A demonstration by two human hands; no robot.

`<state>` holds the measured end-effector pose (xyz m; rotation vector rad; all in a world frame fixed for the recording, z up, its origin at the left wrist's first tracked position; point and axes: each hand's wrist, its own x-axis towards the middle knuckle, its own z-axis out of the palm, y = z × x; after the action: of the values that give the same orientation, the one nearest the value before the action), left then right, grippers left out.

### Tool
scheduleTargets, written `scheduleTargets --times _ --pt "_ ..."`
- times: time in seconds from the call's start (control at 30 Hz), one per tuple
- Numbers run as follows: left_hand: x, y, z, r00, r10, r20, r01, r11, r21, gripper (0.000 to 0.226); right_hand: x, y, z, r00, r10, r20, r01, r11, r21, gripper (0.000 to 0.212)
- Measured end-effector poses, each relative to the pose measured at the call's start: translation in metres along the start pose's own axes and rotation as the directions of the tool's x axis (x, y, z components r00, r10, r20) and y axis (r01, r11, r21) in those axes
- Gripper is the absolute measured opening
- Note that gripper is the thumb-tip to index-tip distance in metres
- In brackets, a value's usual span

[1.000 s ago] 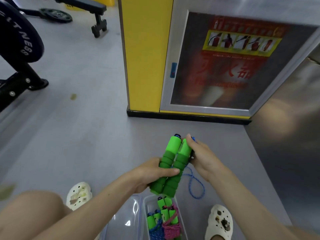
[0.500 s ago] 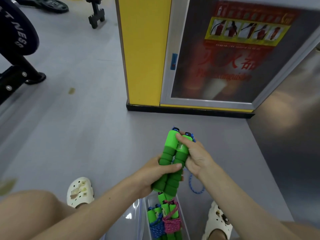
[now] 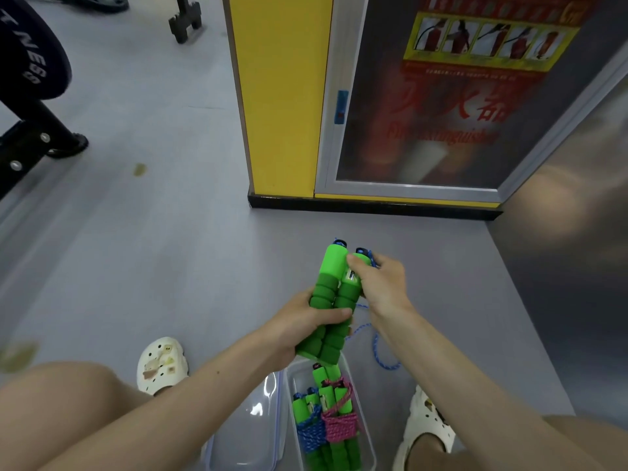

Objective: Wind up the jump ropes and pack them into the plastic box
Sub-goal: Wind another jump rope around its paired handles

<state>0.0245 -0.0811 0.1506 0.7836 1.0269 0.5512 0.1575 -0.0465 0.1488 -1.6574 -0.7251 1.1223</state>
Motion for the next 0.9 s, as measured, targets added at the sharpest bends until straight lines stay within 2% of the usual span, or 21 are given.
scheduleTargets --times 0.07,0.17,0.27,0.4,0.47,0.53,0.6,0.63,0.67,0.73,0.8,0.87,0.9 --pt "-0.001 0.003 -0.003 0.999 -0.020 0.049 0.019 1.000 0.020 0.029 0.003 0.000 0.000 1.000 -0.003 -0.003 0.003 0.999 0.038 0.015" --pt "-0.002 0.006 -0.005 0.996 -0.034 0.083 0.032 0.999 0.021 0.025 0.007 0.002 -0.003 0.987 0.081 0.137 -0.099 0.986 0.133 0.023" --pt "-0.004 0.011 -0.008 0.994 -0.046 0.098 0.047 0.999 -0.011 0.022 0.006 0.001 -0.008 0.972 0.047 0.230 -0.077 0.989 0.124 0.032" --pt "-0.011 0.020 -0.015 0.956 -0.108 0.273 0.147 0.981 -0.129 0.027 0.012 0.002 -0.015 0.943 0.102 0.316 -0.194 0.942 0.274 0.080" --pt "-0.015 0.022 -0.015 0.940 -0.119 0.319 0.177 0.971 -0.158 0.028 0.015 0.003 -0.016 0.936 0.097 0.339 -0.211 0.924 0.318 0.081" --pt "-0.016 0.025 -0.015 0.950 -0.114 0.291 0.182 0.959 -0.219 0.025 0.014 0.003 -0.015 0.911 0.124 0.393 -0.258 0.916 0.309 0.083" --pt "-0.014 0.030 -0.018 0.978 -0.094 0.186 0.146 0.944 -0.295 0.024 0.011 0.001 -0.014 0.877 0.169 0.451 -0.291 0.932 0.217 0.085" --pt "-0.012 0.032 -0.021 0.989 -0.077 0.125 0.114 0.938 -0.327 0.024 0.009 0.000 -0.015 0.875 0.179 0.449 -0.252 0.962 0.107 0.078" --pt "-0.010 0.034 -0.025 0.996 -0.062 0.065 0.081 0.935 -0.346 0.021 0.007 -0.002 -0.017 0.883 0.176 0.434 -0.176 0.984 -0.041 0.067" --pt "-0.005 0.036 -0.034 0.998 -0.046 -0.046 0.027 0.935 -0.355 0.015 0.006 -0.001 -0.022 0.897 0.108 0.430 0.015 0.962 -0.273 0.038" --pt "0.000 0.034 -0.042 0.984 -0.031 -0.173 -0.035 0.931 -0.363 0.012 0.009 0.001 -0.030 0.893 0.022 0.450 0.204 0.871 -0.446 0.024" --pt "0.004 0.033 -0.052 0.950 -0.005 -0.311 -0.118 0.919 -0.376 0.011 0.015 0.002 -0.038 0.890 -0.096 0.446 0.385 0.682 -0.622 0.028" --pt "0.005 0.032 -0.056 0.932 0.007 -0.363 -0.153 0.915 -0.374 0.012 0.019 0.004 -0.043 0.902 -0.128 0.414 0.403 0.596 -0.694 0.035"
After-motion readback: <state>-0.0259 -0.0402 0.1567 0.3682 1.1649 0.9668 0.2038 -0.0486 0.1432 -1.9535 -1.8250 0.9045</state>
